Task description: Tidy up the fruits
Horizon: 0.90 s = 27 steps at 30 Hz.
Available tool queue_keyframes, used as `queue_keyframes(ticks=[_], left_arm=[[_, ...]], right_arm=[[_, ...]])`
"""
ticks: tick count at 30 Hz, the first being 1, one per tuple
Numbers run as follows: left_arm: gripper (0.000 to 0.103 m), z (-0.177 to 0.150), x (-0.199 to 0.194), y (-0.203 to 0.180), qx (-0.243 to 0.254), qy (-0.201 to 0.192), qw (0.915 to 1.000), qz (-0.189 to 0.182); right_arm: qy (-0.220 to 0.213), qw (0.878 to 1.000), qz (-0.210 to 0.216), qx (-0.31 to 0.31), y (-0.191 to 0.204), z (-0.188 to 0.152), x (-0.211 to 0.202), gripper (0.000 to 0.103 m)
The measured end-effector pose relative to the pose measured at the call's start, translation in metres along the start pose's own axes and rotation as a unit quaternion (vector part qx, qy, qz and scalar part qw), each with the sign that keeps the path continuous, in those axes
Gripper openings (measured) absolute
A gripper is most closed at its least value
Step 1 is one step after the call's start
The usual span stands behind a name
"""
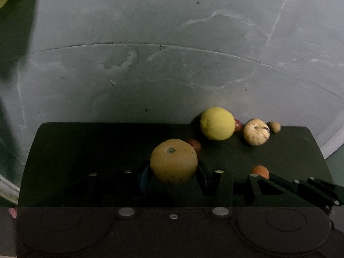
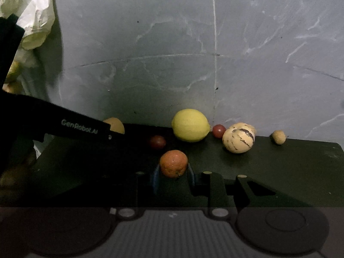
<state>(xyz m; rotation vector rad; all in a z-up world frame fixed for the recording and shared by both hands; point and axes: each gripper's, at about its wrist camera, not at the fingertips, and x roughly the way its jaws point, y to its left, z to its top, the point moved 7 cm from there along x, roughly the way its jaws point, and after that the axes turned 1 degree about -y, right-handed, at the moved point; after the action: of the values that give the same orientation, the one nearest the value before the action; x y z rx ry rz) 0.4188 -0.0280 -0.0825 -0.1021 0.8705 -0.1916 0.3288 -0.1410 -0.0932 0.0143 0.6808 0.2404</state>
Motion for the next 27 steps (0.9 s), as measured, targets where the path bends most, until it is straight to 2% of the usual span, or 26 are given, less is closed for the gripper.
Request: queue_keyframes(ticks=[8, 27], left_arm=[[0.047, -0.023, -0.028, -0.010, 0.031, -0.006, 0.9994, -0.015], [0.047, -0.087, -0.075, -0.019, 0.084, 0.022, 0.9948, -0.054]], right_arm=[[-0.008, 1.000, -0.013, 0.007, 0.008, -0.008, -0.022, 0.030], [-0.010, 0.999, -0.034, 0.013, 0.031, -0.044, -0.070, 0.030]])
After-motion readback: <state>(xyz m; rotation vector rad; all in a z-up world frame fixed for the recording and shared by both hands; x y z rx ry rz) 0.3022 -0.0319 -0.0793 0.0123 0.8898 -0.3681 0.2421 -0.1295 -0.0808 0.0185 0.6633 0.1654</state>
